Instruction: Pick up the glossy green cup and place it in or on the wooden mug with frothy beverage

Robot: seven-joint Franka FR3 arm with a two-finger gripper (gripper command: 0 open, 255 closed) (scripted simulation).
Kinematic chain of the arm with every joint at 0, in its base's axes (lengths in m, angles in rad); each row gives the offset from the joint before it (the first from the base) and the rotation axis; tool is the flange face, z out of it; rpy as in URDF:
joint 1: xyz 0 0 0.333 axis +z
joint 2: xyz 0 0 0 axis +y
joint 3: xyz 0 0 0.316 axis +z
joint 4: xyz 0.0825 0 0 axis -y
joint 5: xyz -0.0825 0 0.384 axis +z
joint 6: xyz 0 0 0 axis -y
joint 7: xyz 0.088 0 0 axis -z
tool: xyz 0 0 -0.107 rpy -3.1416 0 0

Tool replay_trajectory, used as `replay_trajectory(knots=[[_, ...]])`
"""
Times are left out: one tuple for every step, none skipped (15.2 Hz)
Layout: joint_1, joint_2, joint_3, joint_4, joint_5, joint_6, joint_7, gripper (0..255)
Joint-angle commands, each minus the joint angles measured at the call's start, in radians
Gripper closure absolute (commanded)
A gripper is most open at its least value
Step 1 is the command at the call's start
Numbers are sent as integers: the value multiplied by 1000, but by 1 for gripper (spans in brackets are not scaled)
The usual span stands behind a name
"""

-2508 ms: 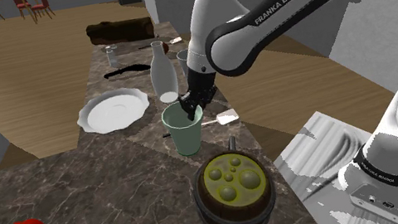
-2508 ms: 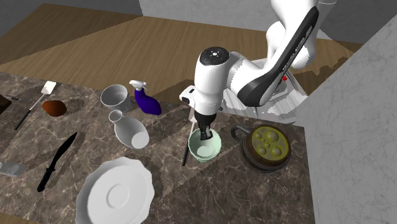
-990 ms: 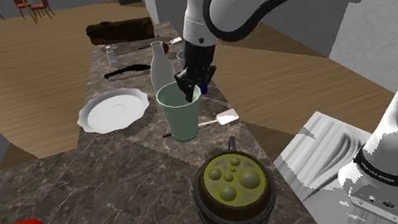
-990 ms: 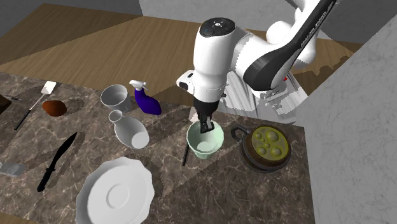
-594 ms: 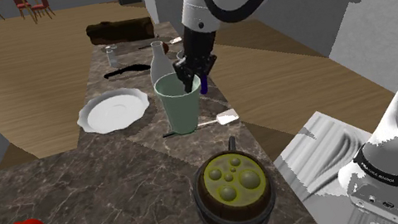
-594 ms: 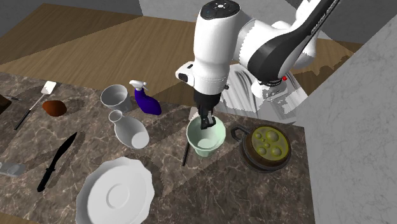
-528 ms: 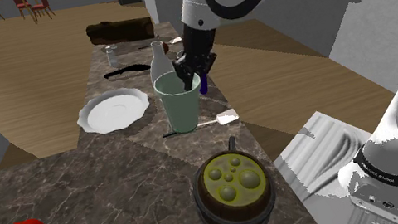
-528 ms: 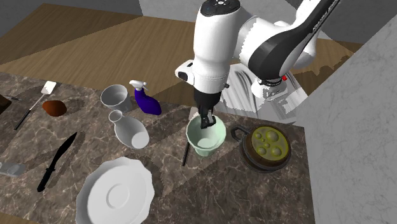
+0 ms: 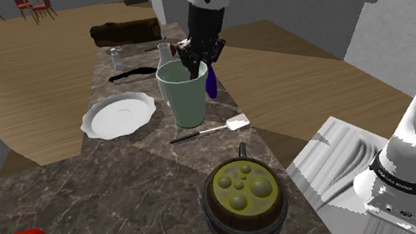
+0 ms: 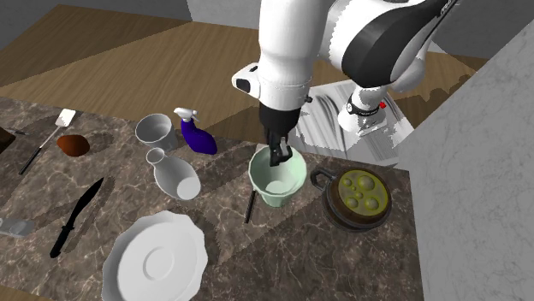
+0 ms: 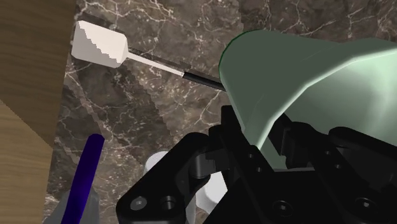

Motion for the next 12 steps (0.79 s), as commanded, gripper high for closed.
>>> replay_trajectory(knots=[[-1, -3, -1, 23, -2, -25, 4, 255], [-1, -5, -2, 35, -3, -39, 6, 255], [-2, -6, -3, 47, -3, -52, 7, 255], [-2, -7, -4, 60, -4, -65, 9, 255], [-3, -8, -5, 72, -5, -79, 10, 255], [-3, -9, -6, 85, -6, -92, 12, 255], [-4, -9, -6, 98, -7, -105, 14, 255], [-4, -9, -7, 111, -8, -119, 15, 255], [-5, -9, -8, 125, -9, -132, 17, 255], [-5, -9, -9, 138, -11, -145, 19, 255], [-6, -8, -9, 152, -12, -158, 21, 255], [-6, -8, -10, 165, -13, -170, 22, 255]])
